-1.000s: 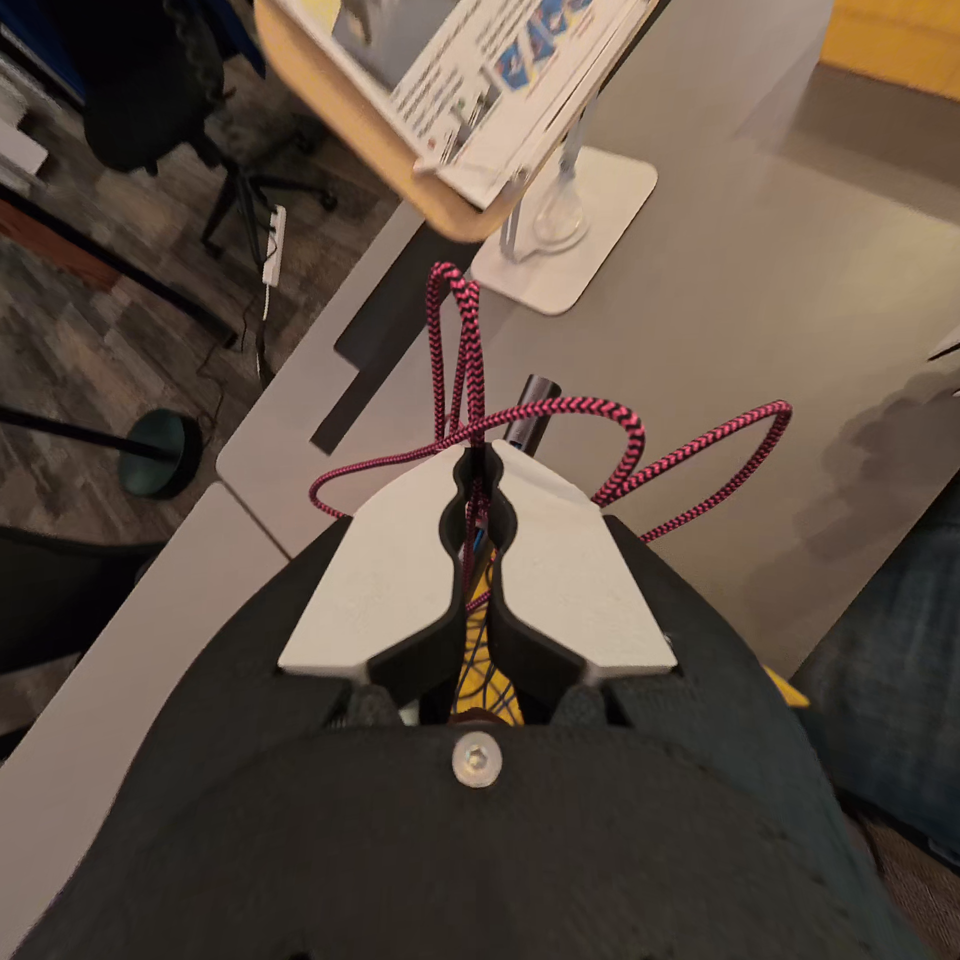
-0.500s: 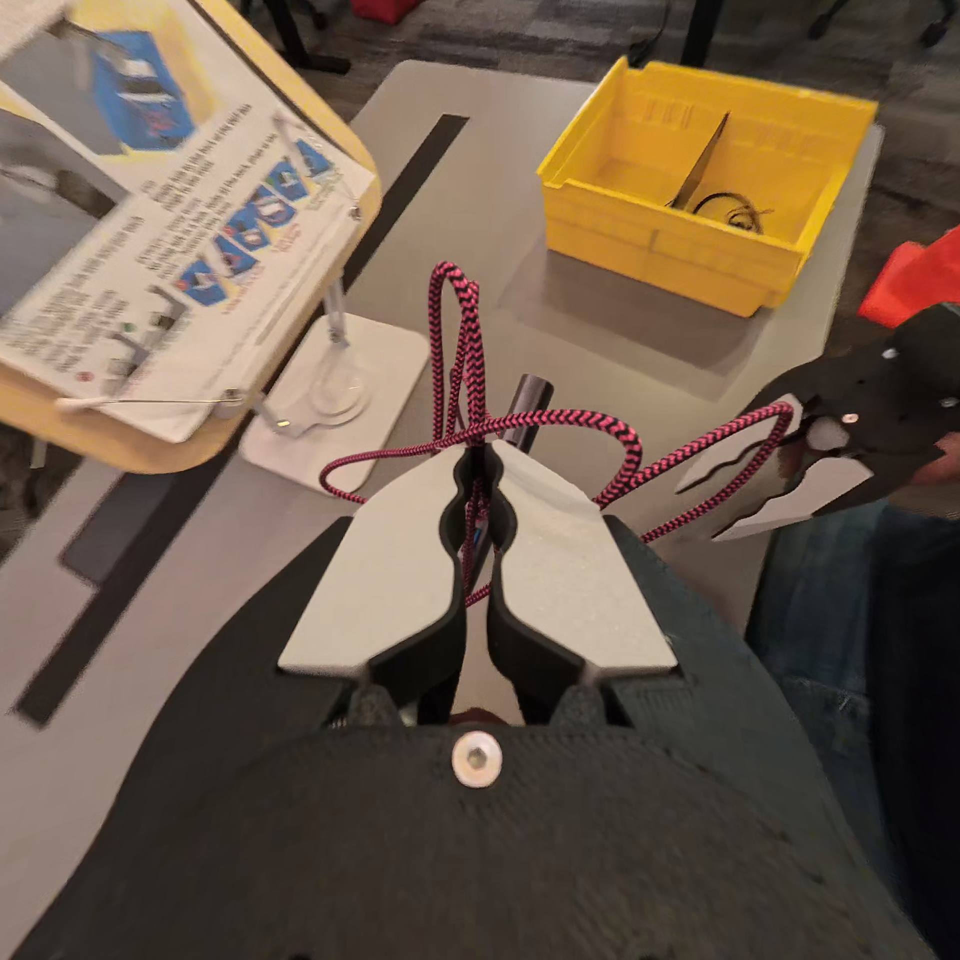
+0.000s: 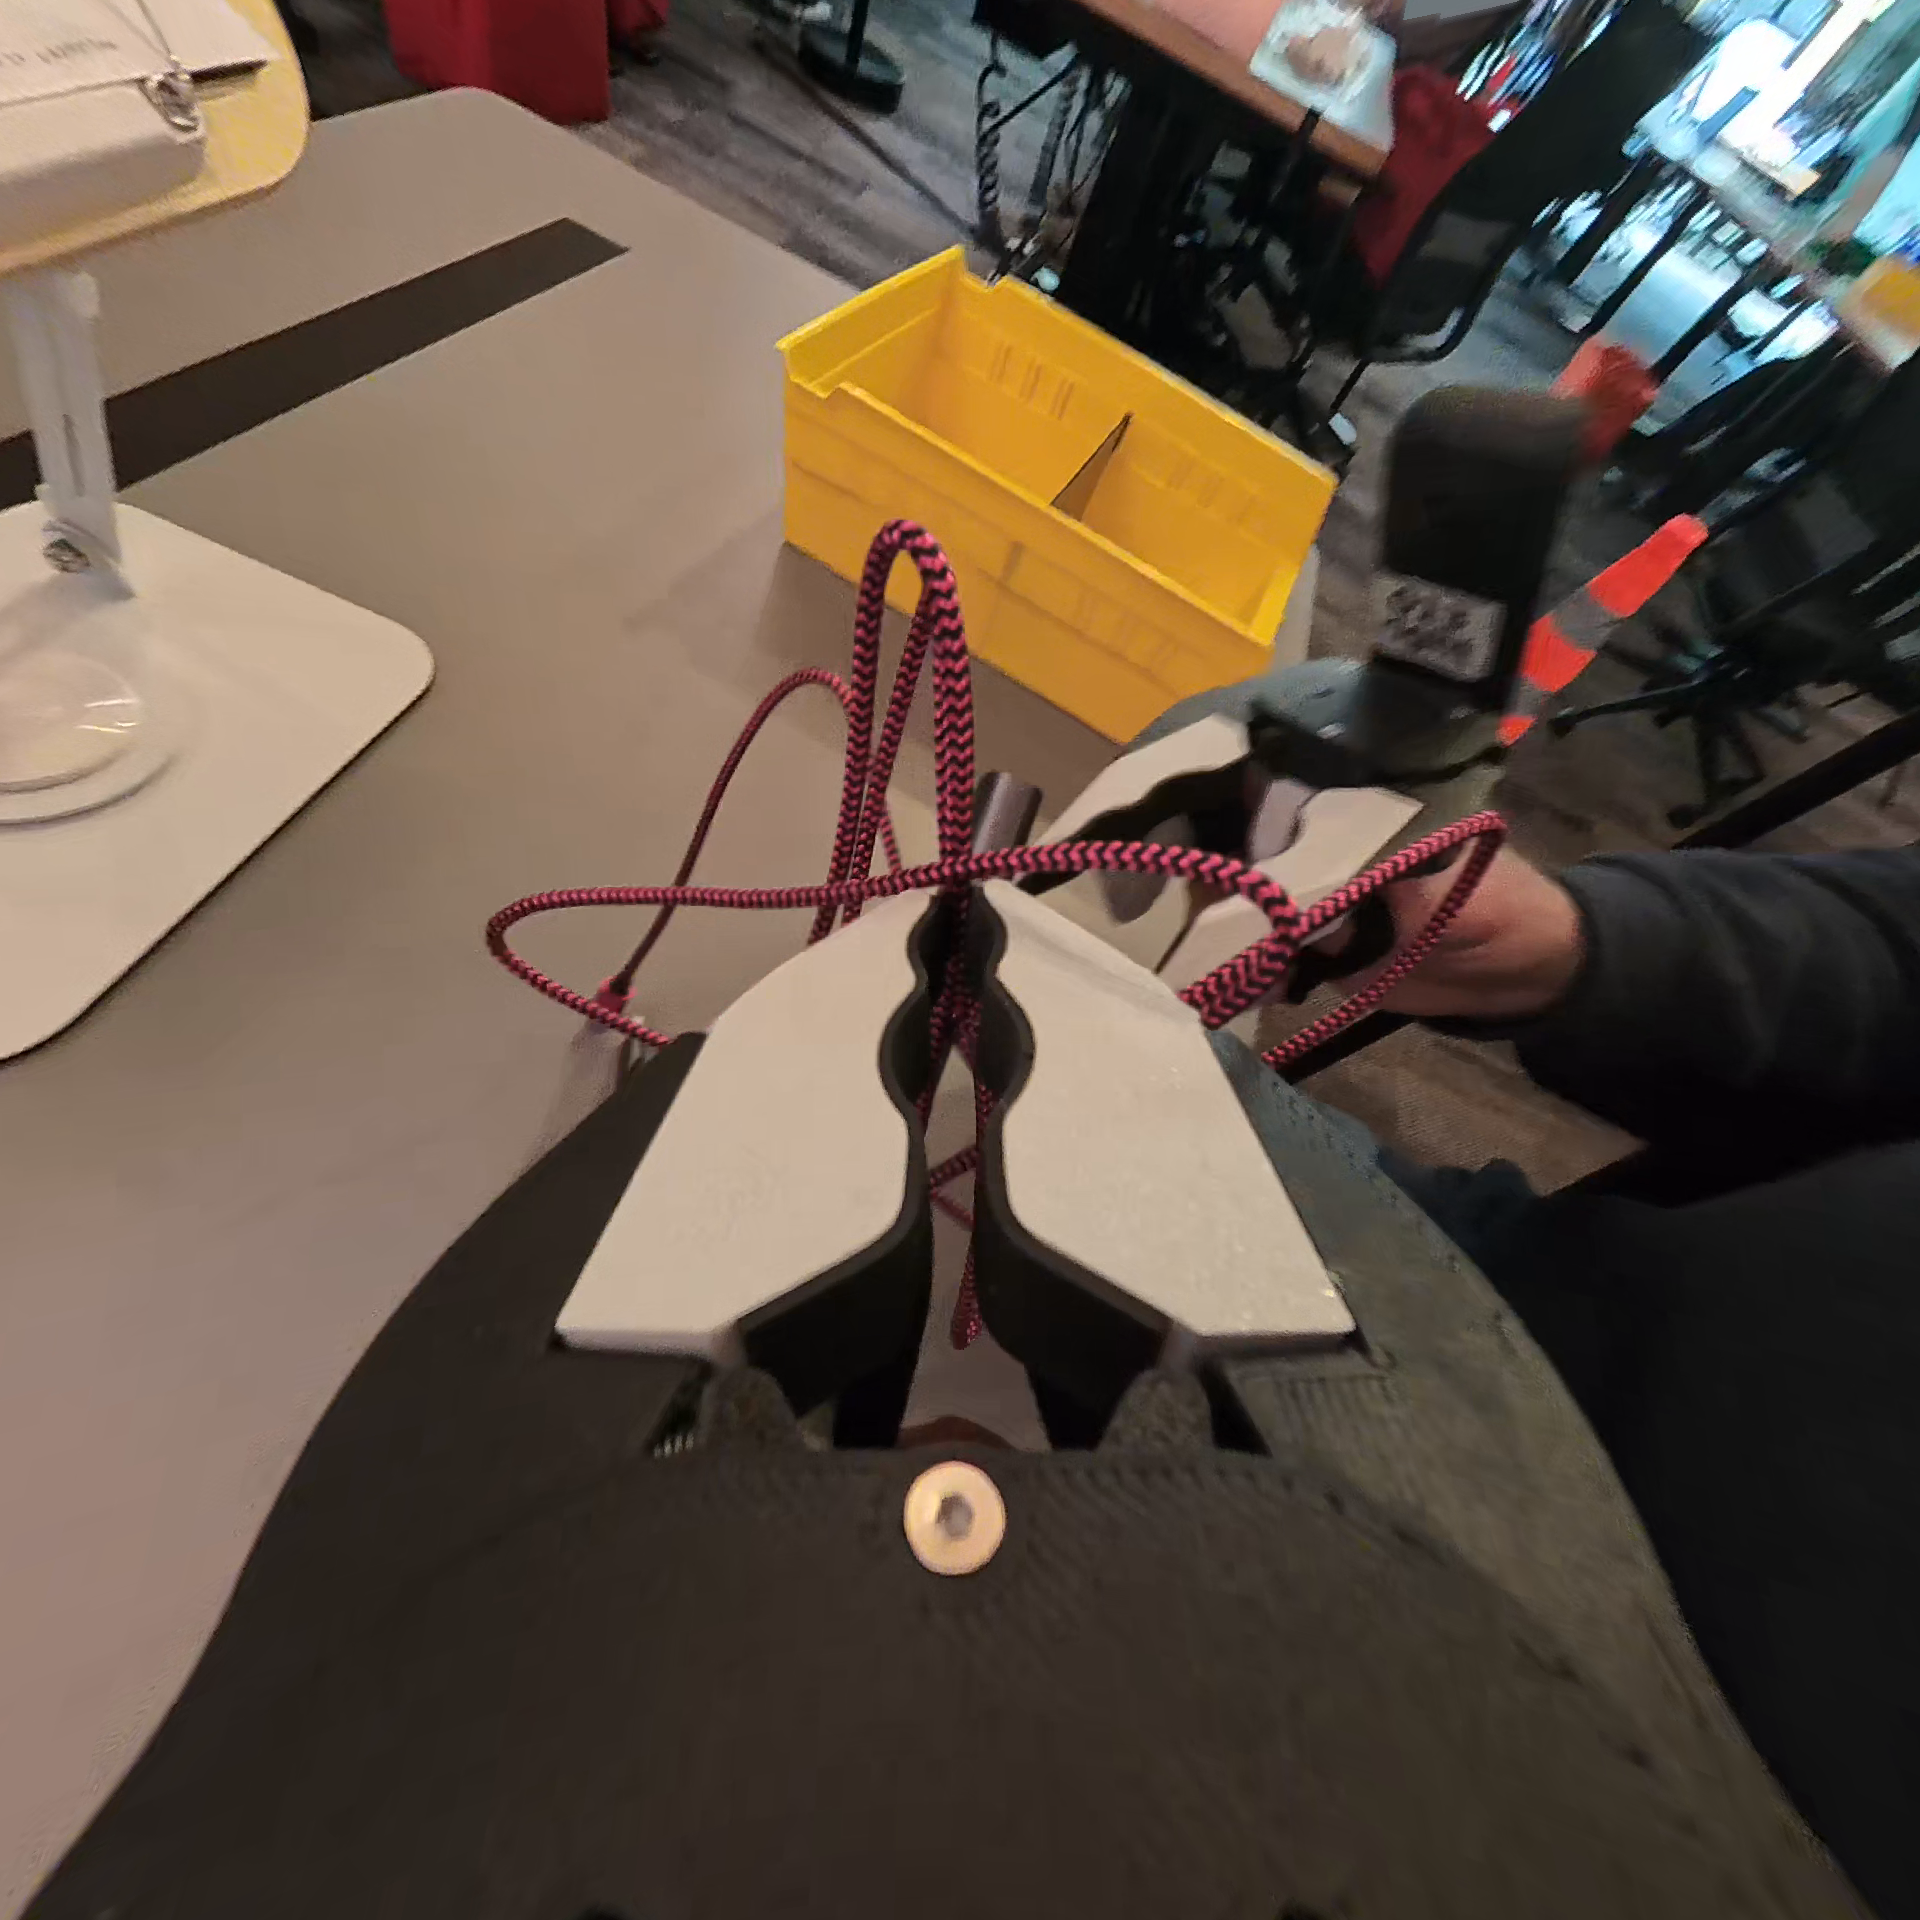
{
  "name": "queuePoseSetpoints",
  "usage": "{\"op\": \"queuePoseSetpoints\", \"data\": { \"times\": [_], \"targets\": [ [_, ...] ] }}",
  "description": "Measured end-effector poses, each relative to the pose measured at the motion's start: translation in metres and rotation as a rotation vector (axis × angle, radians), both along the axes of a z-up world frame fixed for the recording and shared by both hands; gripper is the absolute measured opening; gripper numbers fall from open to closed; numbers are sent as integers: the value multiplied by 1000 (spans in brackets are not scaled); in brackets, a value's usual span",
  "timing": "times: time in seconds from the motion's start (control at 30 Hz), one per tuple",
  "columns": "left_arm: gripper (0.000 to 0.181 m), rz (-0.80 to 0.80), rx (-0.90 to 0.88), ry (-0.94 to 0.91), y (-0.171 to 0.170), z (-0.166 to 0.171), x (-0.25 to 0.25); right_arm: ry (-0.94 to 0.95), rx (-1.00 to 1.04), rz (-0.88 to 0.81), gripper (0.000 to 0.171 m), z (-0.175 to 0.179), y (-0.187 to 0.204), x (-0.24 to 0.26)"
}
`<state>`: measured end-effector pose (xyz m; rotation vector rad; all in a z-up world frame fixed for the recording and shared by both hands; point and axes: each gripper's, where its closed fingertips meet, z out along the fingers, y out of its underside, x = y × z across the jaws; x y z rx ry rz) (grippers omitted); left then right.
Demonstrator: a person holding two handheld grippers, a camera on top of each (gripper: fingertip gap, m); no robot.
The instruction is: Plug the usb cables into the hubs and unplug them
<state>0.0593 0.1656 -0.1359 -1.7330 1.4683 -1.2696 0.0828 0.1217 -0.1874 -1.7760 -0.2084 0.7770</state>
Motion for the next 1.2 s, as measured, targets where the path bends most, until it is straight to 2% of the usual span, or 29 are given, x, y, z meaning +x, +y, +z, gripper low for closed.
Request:
{"op": "queuePoseSetpoints", "data": {
  "times": [0.2, 0.33, 0.4, 0.47, 0.53, 0.6, 0.67, 0.83, 0.93, 1.0, 1.07, 1.2],
  "targets": [
    [1, -59, -99, -73, -18, 6, 4, 171, -15, 135, 55, 1, 19, -26],
    [1, -92, -183, -134, -24, 9, 4, 297, 53, 264, 21, 19, 22, -36],
    [2, -91, -197, -156, -21, 9, 2, 337, 28, 351, 18, 20, 20, -41],
    [4, -86, -161, -162, -17, 8, 0, 377, 12, 396, 17, 25, 20, -41],
    [14, -71, -92, -154, -10, 8, -5, 380, -17, 431, 17, 27, 20, -40],
    [20, -45, 22, -133, -2, 9, -11, 390, -84, 455, 16, 26, 22, -37],
    [35, 1, 194, -68, 7, 8, -18, 386, -144, 487, 16, 24, 21, -36],
    [39, 36, 456, -38, 11, 34, -29, 197, -326, 425, 16, -12, 31, -25],
    [35, -29, 574, 6, -4, 43, -24, 47, -361, 419, 16, -26, 29, -22],
    [35, -117, 587, 58, -23, 33, -11, -27, -376, 429, 16, -27, 26, -25],
    [37, -211, 604, 147, -38, 9, 1, -87, -388, 452, 16, -27, 23, -29],
    [44, -322, 656, 333, -42, -40, 4, -108, -428, 460, 15, -28, 20, -25]
  ]
}}
